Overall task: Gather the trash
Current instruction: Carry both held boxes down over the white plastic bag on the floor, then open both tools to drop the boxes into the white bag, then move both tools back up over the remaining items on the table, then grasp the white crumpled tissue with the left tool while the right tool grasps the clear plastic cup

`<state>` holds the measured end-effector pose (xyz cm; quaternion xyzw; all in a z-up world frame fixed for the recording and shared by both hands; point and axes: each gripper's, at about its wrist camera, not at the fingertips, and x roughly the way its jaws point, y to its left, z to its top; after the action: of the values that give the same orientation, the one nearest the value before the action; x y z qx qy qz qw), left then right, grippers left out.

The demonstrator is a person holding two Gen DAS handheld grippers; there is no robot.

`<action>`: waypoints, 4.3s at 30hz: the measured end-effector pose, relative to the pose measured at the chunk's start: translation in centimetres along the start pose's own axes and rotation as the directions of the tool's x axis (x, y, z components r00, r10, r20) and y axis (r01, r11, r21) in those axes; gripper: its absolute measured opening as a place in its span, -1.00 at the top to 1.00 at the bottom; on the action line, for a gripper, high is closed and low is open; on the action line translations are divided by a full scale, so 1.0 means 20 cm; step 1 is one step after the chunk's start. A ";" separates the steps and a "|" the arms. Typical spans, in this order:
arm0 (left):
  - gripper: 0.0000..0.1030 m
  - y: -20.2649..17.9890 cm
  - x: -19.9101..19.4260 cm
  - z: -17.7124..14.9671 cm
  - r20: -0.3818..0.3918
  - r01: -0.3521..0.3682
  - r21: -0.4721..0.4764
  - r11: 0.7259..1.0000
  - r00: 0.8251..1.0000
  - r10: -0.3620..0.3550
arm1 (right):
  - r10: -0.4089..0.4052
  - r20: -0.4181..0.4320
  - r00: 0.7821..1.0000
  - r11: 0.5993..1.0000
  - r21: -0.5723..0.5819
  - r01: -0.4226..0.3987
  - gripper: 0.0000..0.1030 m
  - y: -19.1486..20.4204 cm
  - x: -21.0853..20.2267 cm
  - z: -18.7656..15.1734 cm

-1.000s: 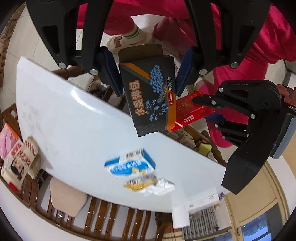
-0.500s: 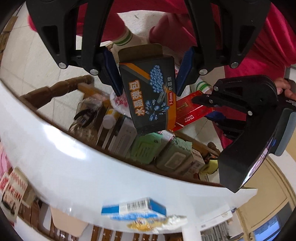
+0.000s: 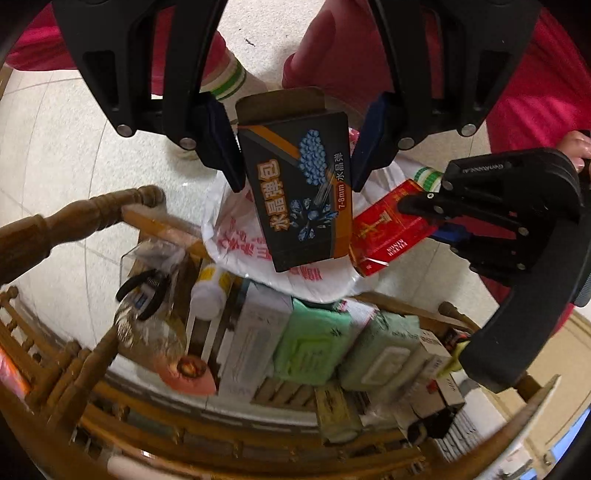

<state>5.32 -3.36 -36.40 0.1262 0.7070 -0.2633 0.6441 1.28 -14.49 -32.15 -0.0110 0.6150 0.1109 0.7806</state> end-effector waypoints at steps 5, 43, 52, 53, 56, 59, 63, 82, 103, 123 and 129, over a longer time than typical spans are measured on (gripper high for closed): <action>0.57 0.06 0.10 0.05 -0.055 0.021 -0.041 0.999 0.998 -0.023 | 0.001 -0.047 0.999 1.000 0.024 0.000 -0.11 -0.02 0.15 0.01; -0.41 0.09 0.07 0.04 -0.059 -0.057 -0.060 0.997 0.997 0.053 | 0.049 -0.071 0.996 0.998 0.043 -0.046 -0.44 0.00 0.23 0.04; -0.59 0.01 -0.45 -0.23 0.032 -0.104 0.050 0.993 0.994 0.103 | 0.122 0.056 0.991 0.992 0.027 -0.124 -0.76 0.04 -0.34 0.01; -0.60 0.01 -0.53 -0.25 0.048 -0.111 0.059 0.992 0.993 0.108 | 0.122 0.073 0.990 0.992 0.025 -0.124 -0.77 0.03 -0.41 0.03; -0.69 0.04 -0.82 -0.25 0.093 -0.130 0.054 0.990 0.988 0.125 | 0.128 0.126 0.984 0.990 0.051 -0.135 -0.83 0.00 -0.67 0.12; -0.73 0.10 -1.13 -0.19 0.154 -0.130 0.024 0.991 0.980 0.125 | 0.132 0.144 0.981 0.983 0.109 -0.148 -0.85 -0.05 -0.88 0.24; -0.78 0.16 -1.49 -0.08 0.245 -0.224 -0.016 0.974 0.944 0.221 | 0.126 0.201 0.971 0.982 0.114 -0.151 -0.85 -0.06 -1.15 0.41; -0.79 0.25 -1.98 0.38 0.284 -0.280 0.019 0.960 0.922 0.263 | -0.024 0.352 0.936 0.999 -0.016 0.032 -0.87 0.08 -1.63 0.96; -0.79 0.38 -1.66 0.71 0.150 -0.267 0.130 0.955 0.957 0.247 | 0.084 0.239 0.967 0.943 -0.332 0.000 -0.87 0.24 -1.39 1.22; -0.79 0.56 -1.27 0.82 0.035 -0.190 0.188 0.964 0.982 0.186 | 0.106 -0.055 0.993 0.832 -0.542 -0.119 -0.87 0.43 -0.79 1.26; -0.79 0.59 -1.24 0.83 0.033 -0.162 0.183 0.970 0.987 0.159 | 0.099 -0.103 0.990 0.819 -0.556 -0.140 -0.76 0.44 -0.68 1.27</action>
<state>28.88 1.59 -15.24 0.2396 0.6613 -0.2760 0.6550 21.04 -4.10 -11.81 -0.2053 0.5812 0.3352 0.7125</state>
